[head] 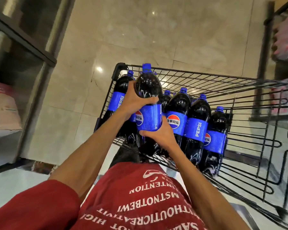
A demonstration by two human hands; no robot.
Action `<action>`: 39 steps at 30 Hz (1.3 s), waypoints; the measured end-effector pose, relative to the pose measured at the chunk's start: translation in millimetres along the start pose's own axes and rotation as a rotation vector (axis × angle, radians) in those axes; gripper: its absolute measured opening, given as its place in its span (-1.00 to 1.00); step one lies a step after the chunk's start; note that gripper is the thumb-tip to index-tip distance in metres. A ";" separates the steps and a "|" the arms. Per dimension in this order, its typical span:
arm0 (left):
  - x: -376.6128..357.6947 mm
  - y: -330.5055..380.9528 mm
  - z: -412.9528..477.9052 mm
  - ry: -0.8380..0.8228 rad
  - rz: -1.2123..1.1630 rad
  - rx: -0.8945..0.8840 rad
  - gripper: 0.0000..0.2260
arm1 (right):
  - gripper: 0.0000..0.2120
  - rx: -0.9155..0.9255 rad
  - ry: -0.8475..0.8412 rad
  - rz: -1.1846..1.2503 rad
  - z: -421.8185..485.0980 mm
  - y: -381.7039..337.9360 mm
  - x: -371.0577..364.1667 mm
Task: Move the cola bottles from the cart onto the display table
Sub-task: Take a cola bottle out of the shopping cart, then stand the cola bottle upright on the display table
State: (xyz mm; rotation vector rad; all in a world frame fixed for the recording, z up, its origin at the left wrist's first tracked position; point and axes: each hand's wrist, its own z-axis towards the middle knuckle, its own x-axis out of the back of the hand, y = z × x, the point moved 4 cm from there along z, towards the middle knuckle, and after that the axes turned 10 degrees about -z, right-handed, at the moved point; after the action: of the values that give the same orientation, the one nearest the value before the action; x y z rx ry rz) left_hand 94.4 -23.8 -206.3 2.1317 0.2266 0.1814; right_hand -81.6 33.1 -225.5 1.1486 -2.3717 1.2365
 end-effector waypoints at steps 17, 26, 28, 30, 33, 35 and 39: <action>41.5 68.5 -201.8 0.423 -0.063 -0.521 -0.06 | -0.24 0.510 -0.049 -0.097 -105.1 -61.6 25.0; 120.4 78.2 -289.2 0.678 -0.130 -0.641 -0.09 | -0.20 0.747 -0.186 -0.144 -149.5 -138.6 -23.5; 141.9 74.5 -307.7 0.741 -0.145 -0.665 -0.08 | -0.18 0.811 -0.215 -0.169 -159.0 -157.2 -42.8; 164.4 70.0 -324.6 0.799 -0.152 -0.680 -0.11 | -0.17 0.866 -0.241 -0.205 -168.2 -175.6 -63.4; 200.5 63.9 -348.3 0.865 -0.154 -0.698 -0.11 | -0.15 0.935 -0.288 -0.232 -183.8 -201.9 -96.5; 226.8 58.4 -364.3 0.909 -0.163 -0.685 -0.11 | -0.15 0.969 -0.324 -0.241 -196.4 -219.5 -120.1; 283.1 44.7 -395.6 0.996 -0.137 -0.673 -0.08 | -0.15 1.024 -0.391 -0.251 -222.1 -253.1 -173.6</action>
State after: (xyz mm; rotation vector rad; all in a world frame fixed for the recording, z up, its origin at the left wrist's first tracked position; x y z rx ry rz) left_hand 287.6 340.5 55.7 1.2063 0.7593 1.0725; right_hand 187.1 213.0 -28.2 2.0208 -1.6348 2.3873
